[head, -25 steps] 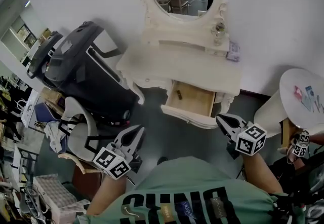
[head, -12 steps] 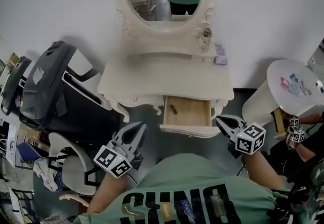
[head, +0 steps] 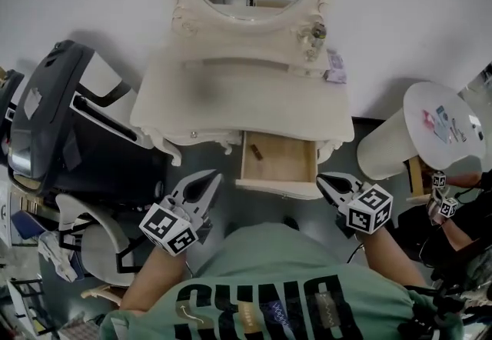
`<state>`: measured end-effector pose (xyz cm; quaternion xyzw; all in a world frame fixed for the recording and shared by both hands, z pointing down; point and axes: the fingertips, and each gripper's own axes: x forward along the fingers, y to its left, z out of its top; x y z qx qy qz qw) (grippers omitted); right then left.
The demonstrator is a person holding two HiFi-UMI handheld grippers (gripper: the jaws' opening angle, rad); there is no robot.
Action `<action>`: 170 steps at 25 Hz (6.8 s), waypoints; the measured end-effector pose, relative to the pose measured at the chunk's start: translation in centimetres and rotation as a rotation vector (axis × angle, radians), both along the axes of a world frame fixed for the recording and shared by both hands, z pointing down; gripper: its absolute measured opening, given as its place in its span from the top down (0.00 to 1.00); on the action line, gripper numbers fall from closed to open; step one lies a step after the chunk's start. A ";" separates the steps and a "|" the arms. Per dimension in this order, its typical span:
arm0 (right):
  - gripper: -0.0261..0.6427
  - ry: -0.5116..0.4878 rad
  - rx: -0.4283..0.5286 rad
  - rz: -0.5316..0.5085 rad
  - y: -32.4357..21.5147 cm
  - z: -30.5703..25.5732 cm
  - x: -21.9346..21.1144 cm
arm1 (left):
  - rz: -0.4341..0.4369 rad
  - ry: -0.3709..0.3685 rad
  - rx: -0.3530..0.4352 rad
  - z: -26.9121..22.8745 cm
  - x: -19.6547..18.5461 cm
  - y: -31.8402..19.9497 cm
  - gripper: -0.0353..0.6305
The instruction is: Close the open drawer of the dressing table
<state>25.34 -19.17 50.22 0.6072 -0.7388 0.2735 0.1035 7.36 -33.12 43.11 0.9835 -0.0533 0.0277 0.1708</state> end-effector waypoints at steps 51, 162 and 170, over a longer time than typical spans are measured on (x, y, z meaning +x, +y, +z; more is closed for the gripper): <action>0.65 -0.395 -0.658 0.264 1.9 34.6 -5.0 | -0.634 -0.309 -0.217 12.9 -14.9 16.6 0.95; 0.77 -0.254 -0.528 0.489 -12.9 36.4 9.5 | -0.607 -0.376 -0.276 14.6 -11.2 10.1 0.95; 0.77 -0.246 -0.506 0.510 -13.9 36.5 10.5 | -0.612 -0.381 -0.286 14.9 -11.4 9.9 0.95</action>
